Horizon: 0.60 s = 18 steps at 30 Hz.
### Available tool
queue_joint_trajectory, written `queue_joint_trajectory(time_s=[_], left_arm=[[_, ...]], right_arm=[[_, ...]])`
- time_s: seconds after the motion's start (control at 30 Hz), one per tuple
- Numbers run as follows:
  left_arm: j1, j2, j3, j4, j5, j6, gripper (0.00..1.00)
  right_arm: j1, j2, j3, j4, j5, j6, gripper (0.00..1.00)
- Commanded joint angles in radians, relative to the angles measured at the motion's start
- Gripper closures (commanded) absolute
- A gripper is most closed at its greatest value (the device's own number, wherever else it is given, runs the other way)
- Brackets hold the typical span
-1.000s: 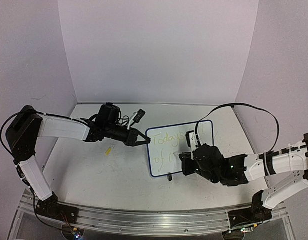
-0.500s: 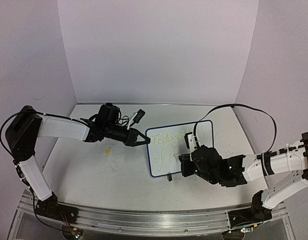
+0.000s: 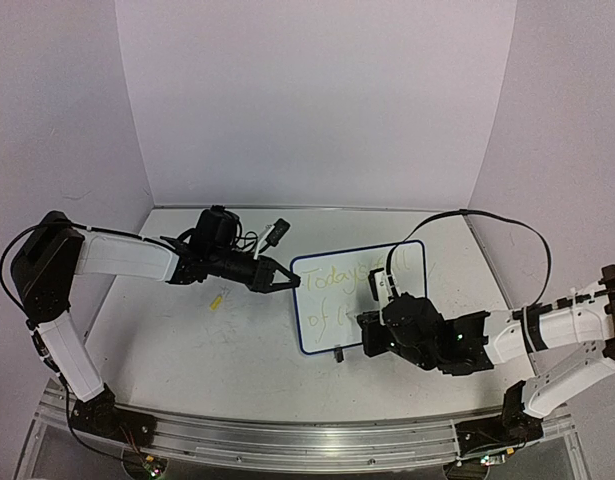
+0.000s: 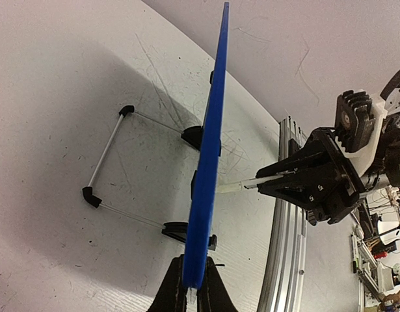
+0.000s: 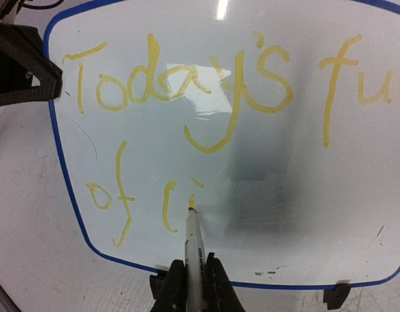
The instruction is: Write a sentence on the whiteboard
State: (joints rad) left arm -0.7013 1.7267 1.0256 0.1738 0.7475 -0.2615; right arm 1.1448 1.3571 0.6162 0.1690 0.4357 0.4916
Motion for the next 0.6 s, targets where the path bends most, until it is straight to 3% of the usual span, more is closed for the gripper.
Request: queue_joint_trajectory(time_s=[0.0, 0.3, 0.57], left_arm=[[-0.010, -0.021, 0.022, -0.027, -0.034, 0.023, 1.00], [-0.010, -0.019, 0.022, -0.028, -0.034, 0.024, 1.00], [-0.010, -0.021, 0.023, -0.027, -0.035, 0.024, 1.00]], right_arm=[[-0.002, 0.013, -0.022, -0.024, -0.012, 0.020, 1.00], [-0.001, 0.012, -0.028, -0.023, -0.024, 0.026, 1.00], [-0.018, -0.139, -0.047, 0.015, -0.008, 0.000, 1.00]])
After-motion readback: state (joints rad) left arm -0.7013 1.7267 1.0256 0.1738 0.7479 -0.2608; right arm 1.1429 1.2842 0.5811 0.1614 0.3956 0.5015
